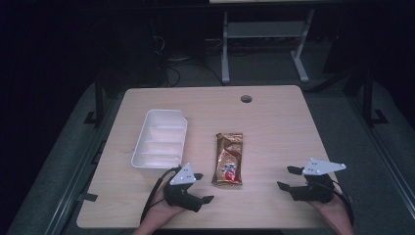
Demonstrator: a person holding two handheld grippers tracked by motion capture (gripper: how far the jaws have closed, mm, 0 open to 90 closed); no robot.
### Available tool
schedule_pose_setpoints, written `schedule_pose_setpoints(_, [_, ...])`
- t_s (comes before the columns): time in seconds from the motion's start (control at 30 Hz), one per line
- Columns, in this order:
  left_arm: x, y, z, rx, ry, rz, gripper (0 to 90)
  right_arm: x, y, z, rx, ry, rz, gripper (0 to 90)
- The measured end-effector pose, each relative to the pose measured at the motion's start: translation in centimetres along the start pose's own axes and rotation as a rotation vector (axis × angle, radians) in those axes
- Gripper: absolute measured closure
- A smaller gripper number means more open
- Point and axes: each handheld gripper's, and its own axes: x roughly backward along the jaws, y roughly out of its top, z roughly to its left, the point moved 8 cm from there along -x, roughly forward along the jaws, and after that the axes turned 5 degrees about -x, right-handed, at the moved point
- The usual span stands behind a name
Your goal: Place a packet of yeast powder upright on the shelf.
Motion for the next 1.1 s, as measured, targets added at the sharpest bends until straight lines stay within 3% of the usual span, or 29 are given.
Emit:
schedule_pose_setpoints(0.07, [-0.1, 0.1, 0.0, 0.003, 0.001, -0.002, 18.3, -0.3, -0.2, 0.2, -0.018, 0.038, 0.025, 29.7])
schedule_pose_setpoints(0.1, [-0.1, 0.2, 0.1, 0.005, 0.002, -0.001, 18.4, -0.4, -0.3, 0.2, -0.042, 0.052, 0.036, 25.1])
schedule_pose_setpoints(0.2, [-0.2, 0.4, 0.2, 0.01, 0.004, -0.001, 19.0, -0.8, -0.2, 0.1, -0.148, 0.118, 0.059, 19.8])
schedule_pose_setpoints(0.37, [-0.6, 0.5, 0.3, 0.006, 0.005, 0.007, 23.5, -1.3, 0.0, -0.4, -0.17, 0.101, 0.066, 17.2])
schedule_pose_setpoints(0.53, [-0.7, 0.5, 0.5, 0.029, -0.018, 0.019, 27.4, -2.0, 0.5, -1.1, -0.231, 0.126, 0.071, 16.4])
schedule_pose_setpoints(0.7, [-0.5, 0.6, 0.8, 0.031, -0.007, 0.016, 33.5, -2.8, 1.1, -1.7, -0.243, 0.134, 0.072, 16.9])
schedule_pose_setpoints(0.83, [-0.7, 1.2, 0.9, 0.056, -0.031, 0.002, 39.0, -3.0, 1.8, -1.6, -0.245, 0.145, 0.062, 16.9])
schedule_pose_setpoints(0.93, [-1.1, 1.5, 1.0, 0.055, -0.036, 0.014, 43.3, -3.2, 2.2, -1.7, -0.238, 0.142, 0.068, 17.2])
schedule_pose_setpoints(1.0, [-1.5, 1.5, 1.1, 0.059, -0.038, 0.027, 46.3, -3.5, 2.7, -1.8, -0.244, 0.172, 0.066, 21.0])
schedule_pose_setpoints(1.1, [-2.0, 1.6, 1.3, 0.072, -0.041, 0.035, 49.7, -4.2, 3.6, -2.2, -0.254, 0.178, 0.071, 20.0])
